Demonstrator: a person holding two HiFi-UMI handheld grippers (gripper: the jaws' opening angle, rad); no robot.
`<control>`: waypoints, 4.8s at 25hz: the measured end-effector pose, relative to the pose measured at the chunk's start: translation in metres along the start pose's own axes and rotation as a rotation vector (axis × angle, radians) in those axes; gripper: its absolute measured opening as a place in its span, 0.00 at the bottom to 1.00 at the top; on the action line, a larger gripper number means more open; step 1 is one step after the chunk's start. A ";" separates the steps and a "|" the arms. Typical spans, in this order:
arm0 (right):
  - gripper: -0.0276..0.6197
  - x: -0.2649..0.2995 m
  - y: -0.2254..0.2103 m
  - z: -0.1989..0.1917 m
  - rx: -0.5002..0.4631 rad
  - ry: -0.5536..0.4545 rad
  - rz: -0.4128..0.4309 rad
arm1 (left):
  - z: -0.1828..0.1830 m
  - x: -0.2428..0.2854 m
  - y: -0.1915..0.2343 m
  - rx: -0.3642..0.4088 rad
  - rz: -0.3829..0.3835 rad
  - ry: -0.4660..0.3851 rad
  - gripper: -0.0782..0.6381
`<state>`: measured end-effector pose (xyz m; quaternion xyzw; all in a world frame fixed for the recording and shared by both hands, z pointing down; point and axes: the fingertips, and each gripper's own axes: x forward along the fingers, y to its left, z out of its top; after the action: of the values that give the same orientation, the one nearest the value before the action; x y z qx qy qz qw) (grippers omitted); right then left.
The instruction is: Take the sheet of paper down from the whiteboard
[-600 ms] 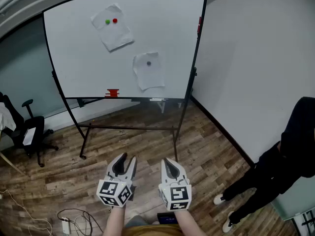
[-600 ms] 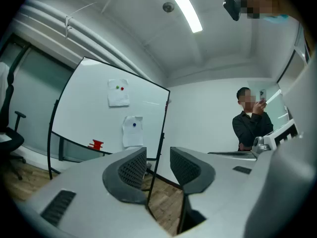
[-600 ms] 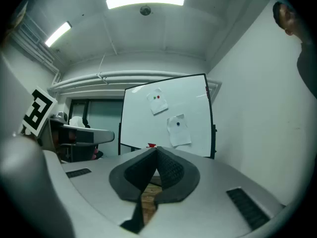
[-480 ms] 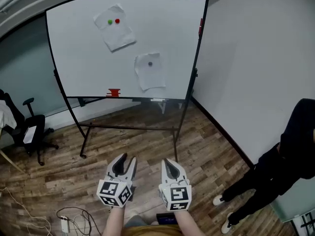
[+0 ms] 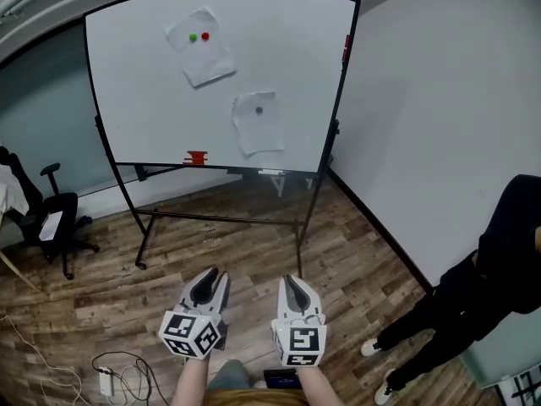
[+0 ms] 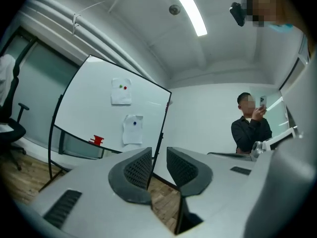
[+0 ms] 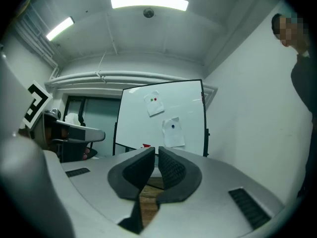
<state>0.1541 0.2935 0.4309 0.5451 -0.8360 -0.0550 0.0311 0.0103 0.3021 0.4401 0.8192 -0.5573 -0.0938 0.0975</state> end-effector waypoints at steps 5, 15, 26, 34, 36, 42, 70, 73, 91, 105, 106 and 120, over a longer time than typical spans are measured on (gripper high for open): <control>0.23 0.021 -0.007 -0.002 -0.041 0.005 0.013 | -0.001 0.016 0.019 0.005 0.041 -0.001 0.22; 0.24 0.162 -0.041 -0.031 -0.045 0.035 0.021 | -0.011 0.140 0.103 0.011 0.077 0.001 0.25; 0.24 0.441 -0.094 -0.013 -0.072 0.053 -0.026 | 0.054 0.390 0.245 0.014 0.006 0.020 0.29; 0.24 0.555 -0.114 -0.003 -0.097 0.057 -0.061 | 0.074 0.489 0.307 0.007 -0.027 0.023 0.29; 0.24 0.567 -0.117 -0.003 -0.111 0.058 -0.066 | 0.074 0.504 0.314 0.008 -0.035 0.022 0.29; 0.26 0.585 -0.122 0.006 -0.136 0.044 -0.076 | 0.076 0.532 0.323 0.012 -0.058 0.008 0.30; 0.32 0.687 -0.132 0.034 -0.254 -0.075 -0.077 | 0.104 0.602 0.332 0.034 -0.117 -0.038 0.30; 0.33 0.694 -0.137 0.040 -0.273 -0.085 -0.100 | 0.107 0.608 0.333 0.035 -0.120 -0.047 0.30; 0.25 0.705 -0.145 0.043 -0.387 -0.091 -0.164 | 0.108 0.611 0.341 0.064 -0.108 -0.053 0.15; 0.25 0.698 -0.141 0.037 -0.390 -0.065 -0.136 | 0.103 0.613 0.341 -0.034 -0.115 -0.021 0.14; 0.25 0.696 -0.139 0.036 -0.389 -0.062 -0.130 | 0.103 0.613 0.340 -0.038 -0.117 -0.021 0.14; 0.26 0.675 -0.147 0.018 -0.351 -0.023 -0.128 | 0.101 0.605 0.330 -0.081 -0.141 -0.016 0.14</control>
<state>0.0134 -0.3819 0.3890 0.5828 -0.7774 -0.2080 0.1125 -0.0932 -0.3858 0.4029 0.8510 -0.4949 -0.1294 0.1190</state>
